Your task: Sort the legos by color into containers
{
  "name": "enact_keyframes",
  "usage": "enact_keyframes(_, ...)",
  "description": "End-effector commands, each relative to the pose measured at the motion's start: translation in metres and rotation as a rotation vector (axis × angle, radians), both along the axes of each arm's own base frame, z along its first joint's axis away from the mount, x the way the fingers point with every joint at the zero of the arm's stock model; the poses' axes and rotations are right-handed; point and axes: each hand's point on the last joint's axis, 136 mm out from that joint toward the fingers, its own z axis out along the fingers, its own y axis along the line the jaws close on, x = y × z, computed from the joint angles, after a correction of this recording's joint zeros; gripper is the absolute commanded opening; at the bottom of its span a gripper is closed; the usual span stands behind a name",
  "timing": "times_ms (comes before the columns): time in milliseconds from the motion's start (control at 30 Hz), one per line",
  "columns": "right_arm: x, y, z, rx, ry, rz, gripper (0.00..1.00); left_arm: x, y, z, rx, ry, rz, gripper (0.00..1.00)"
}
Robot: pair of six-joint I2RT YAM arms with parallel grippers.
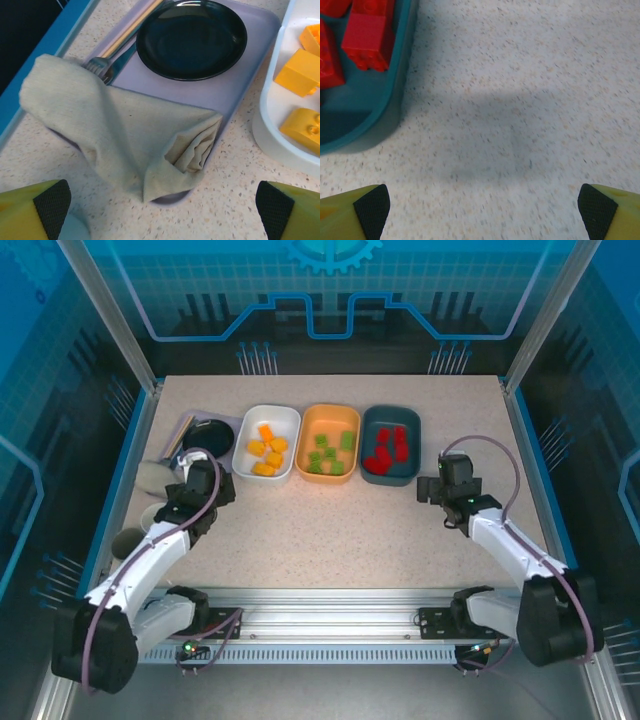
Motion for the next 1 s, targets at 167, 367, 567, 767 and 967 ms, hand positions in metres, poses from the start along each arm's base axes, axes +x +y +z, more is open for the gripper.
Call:
enact_keyframes(167, 0.064, 0.019, 0.005, -0.016, -0.24, 0.16, 1.0, 0.053, 0.002, -0.026, -0.126, -0.144, -0.049, 0.99)
enact_keyframes(367, 0.091, 0.026, 0.003, 0.007, -0.289, 0.251, 1.0, 0.094, -0.006, -0.035, -0.17, -0.149, -0.132, 0.99)
enact_keyframes(567, 0.077, 0.023, 0.0, 0.077, -0.389, 0.278, 1.0, 0.111, -0.01, -0.036, -0.144, -0.174, -0.234, 0.99)
enact_keyframes(767, 0.075, 0.022, -0.004, 0.067, -0.412, 0.269, 1.0, 0.09, -0.011, -0.038, -0.124, -0.32, -0.244, 0.99)
enact_keyframes(967, 0.076, 0.023, -0.005, 0.052, -0.401, 0.265, 1.0, 0.091, -0.012, -0.038, -0.095, -0.33, -0.238, 0.99)
